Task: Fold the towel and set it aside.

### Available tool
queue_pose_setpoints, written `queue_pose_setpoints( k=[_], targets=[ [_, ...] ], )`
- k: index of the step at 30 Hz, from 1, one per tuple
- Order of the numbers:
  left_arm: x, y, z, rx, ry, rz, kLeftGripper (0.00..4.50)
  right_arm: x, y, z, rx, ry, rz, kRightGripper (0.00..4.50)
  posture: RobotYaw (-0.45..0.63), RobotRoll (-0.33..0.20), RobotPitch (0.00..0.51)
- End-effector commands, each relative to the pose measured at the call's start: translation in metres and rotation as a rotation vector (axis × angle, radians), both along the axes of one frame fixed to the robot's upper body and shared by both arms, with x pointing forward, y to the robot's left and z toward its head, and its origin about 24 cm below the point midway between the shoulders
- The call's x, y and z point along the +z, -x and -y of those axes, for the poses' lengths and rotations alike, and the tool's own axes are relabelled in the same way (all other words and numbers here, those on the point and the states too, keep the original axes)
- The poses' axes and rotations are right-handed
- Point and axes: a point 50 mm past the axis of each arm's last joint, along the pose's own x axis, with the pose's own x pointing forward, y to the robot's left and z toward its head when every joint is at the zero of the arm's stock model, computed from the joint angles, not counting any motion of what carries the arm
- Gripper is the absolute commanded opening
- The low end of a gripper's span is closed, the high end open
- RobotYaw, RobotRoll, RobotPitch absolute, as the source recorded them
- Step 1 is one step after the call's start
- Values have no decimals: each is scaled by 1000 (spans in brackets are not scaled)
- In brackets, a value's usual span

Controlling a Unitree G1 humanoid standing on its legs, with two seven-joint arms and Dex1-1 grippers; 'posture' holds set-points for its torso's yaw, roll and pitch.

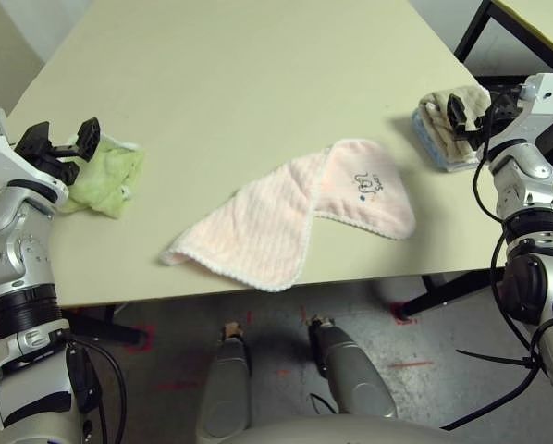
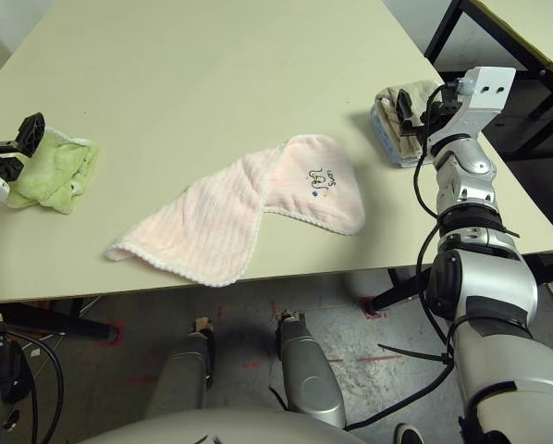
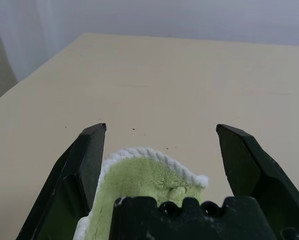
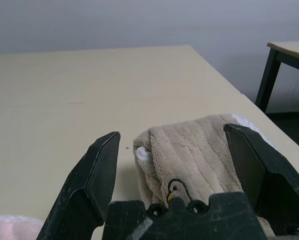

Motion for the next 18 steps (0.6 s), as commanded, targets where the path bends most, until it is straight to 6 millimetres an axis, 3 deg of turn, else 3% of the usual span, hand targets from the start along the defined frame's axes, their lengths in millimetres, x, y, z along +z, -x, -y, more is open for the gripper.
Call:
queue_pose_setpoints(
  k=[1, 8, 13, 18],
  targets=[
    [8, -3, 14, -88, -13, 10, 4500, 3, 2, 3, 18, -3, 6, 4480, 140, 0, 152],
    [32, 2, 99, -637, -91, -65, 4500, 11, -5, -13, 295, 54, -117, 4480, 121, 0, 148],
    [34, 11, 136, -894, -138, -166, 4500, 17, -11, -30, 463, 126, -276, 4480, 118, 0, 150],
    [34, 11, 162, -1017, -168, -243, 4500, 19, -19, -50, 530, 163, -396, 4480, 126, 0, 166]
  ],
)
